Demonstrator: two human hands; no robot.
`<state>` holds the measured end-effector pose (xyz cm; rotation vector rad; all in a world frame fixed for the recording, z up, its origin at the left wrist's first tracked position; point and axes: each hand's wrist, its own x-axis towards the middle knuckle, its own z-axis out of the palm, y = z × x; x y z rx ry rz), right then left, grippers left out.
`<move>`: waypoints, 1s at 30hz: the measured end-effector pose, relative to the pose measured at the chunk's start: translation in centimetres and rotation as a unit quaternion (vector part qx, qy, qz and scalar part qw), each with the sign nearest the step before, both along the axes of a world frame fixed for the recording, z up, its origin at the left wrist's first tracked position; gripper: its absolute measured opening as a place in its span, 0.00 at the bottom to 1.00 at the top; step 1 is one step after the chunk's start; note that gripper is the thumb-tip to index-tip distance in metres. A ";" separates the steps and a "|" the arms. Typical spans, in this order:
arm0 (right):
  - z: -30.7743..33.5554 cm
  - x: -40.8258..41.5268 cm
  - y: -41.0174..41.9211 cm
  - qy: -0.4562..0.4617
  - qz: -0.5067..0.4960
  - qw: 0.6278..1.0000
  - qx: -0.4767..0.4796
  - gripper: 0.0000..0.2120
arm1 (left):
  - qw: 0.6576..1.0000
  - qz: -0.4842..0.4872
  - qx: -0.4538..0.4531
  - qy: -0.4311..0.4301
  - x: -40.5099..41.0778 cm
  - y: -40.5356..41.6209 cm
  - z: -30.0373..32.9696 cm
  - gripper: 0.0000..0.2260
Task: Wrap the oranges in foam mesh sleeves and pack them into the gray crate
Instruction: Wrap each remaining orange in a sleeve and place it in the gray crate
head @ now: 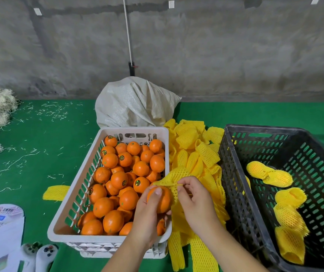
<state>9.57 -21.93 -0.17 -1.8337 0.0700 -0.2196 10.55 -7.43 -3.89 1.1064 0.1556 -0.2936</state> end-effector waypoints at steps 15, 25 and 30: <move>2.2 -0.6 -0.1 -0.074 0.052 0.984 -0.150 0.06 | 0.989 0.019 0.101 -0.108 -0.2 -0.1 -0.4 0.28; 2.0 -2.3 1.1 -0.100 0.125 0.967 -0.198 0.21 | 0.996 0.046 -0.035 -0.069 -0.5 0.4 -0.8 0.22; 2.1 -1.5 0.0 -0.132 0.062 0.969 -0.202 0.18 | 0.995 0.035 0.023 -0.090 -0.1 0.5 -1.5 0.41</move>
